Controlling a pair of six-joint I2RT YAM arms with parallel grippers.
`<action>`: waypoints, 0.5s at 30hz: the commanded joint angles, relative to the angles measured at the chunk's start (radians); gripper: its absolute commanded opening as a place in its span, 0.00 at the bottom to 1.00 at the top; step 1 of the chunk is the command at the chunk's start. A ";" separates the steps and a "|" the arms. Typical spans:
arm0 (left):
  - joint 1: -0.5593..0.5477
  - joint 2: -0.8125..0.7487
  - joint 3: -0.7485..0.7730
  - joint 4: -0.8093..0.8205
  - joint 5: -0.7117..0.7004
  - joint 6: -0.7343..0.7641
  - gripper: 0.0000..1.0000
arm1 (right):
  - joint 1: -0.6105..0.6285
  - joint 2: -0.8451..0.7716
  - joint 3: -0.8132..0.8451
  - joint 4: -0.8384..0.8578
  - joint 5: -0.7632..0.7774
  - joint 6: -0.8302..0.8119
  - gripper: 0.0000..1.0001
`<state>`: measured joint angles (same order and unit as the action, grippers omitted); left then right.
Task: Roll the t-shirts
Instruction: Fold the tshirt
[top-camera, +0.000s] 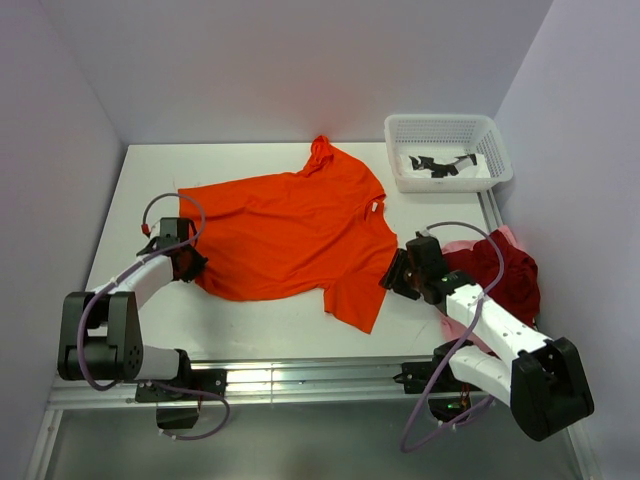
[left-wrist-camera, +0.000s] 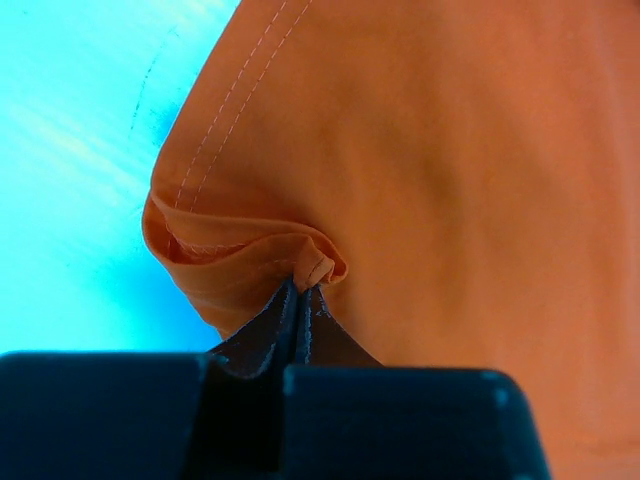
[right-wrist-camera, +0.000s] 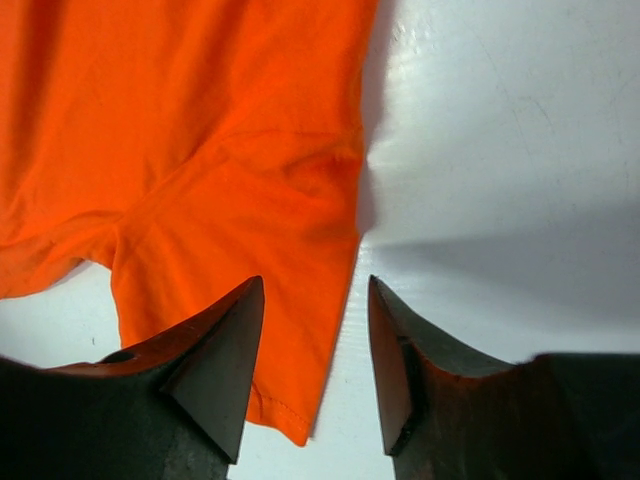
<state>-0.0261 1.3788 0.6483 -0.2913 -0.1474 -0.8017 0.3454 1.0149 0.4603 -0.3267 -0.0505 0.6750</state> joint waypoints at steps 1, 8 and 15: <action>-0.005 -0.084 -0.007 0.004 -0.020 0.002 0.00 | 0.014 -0.029 -0.017 -0.027 0.008 0.026 0.54; -0.015 -0.207 -0.036 -0.104 -0.058 -0.024 0.00 | 0.081 -0.052 -0.014 -0.100 -0.009 0.084 0.57; -0.029 -0.241 -0.081 -0.121 -0.031 -0.080 0.00 | 0.203 -0.058 -0.022 -0.161 0.037 0.176 0.55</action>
<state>-0.0494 1.1492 0.5846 -0.3855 -0.1810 -0.8429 0.5079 0.9760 0.4503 -0.4446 -0.0452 0.7952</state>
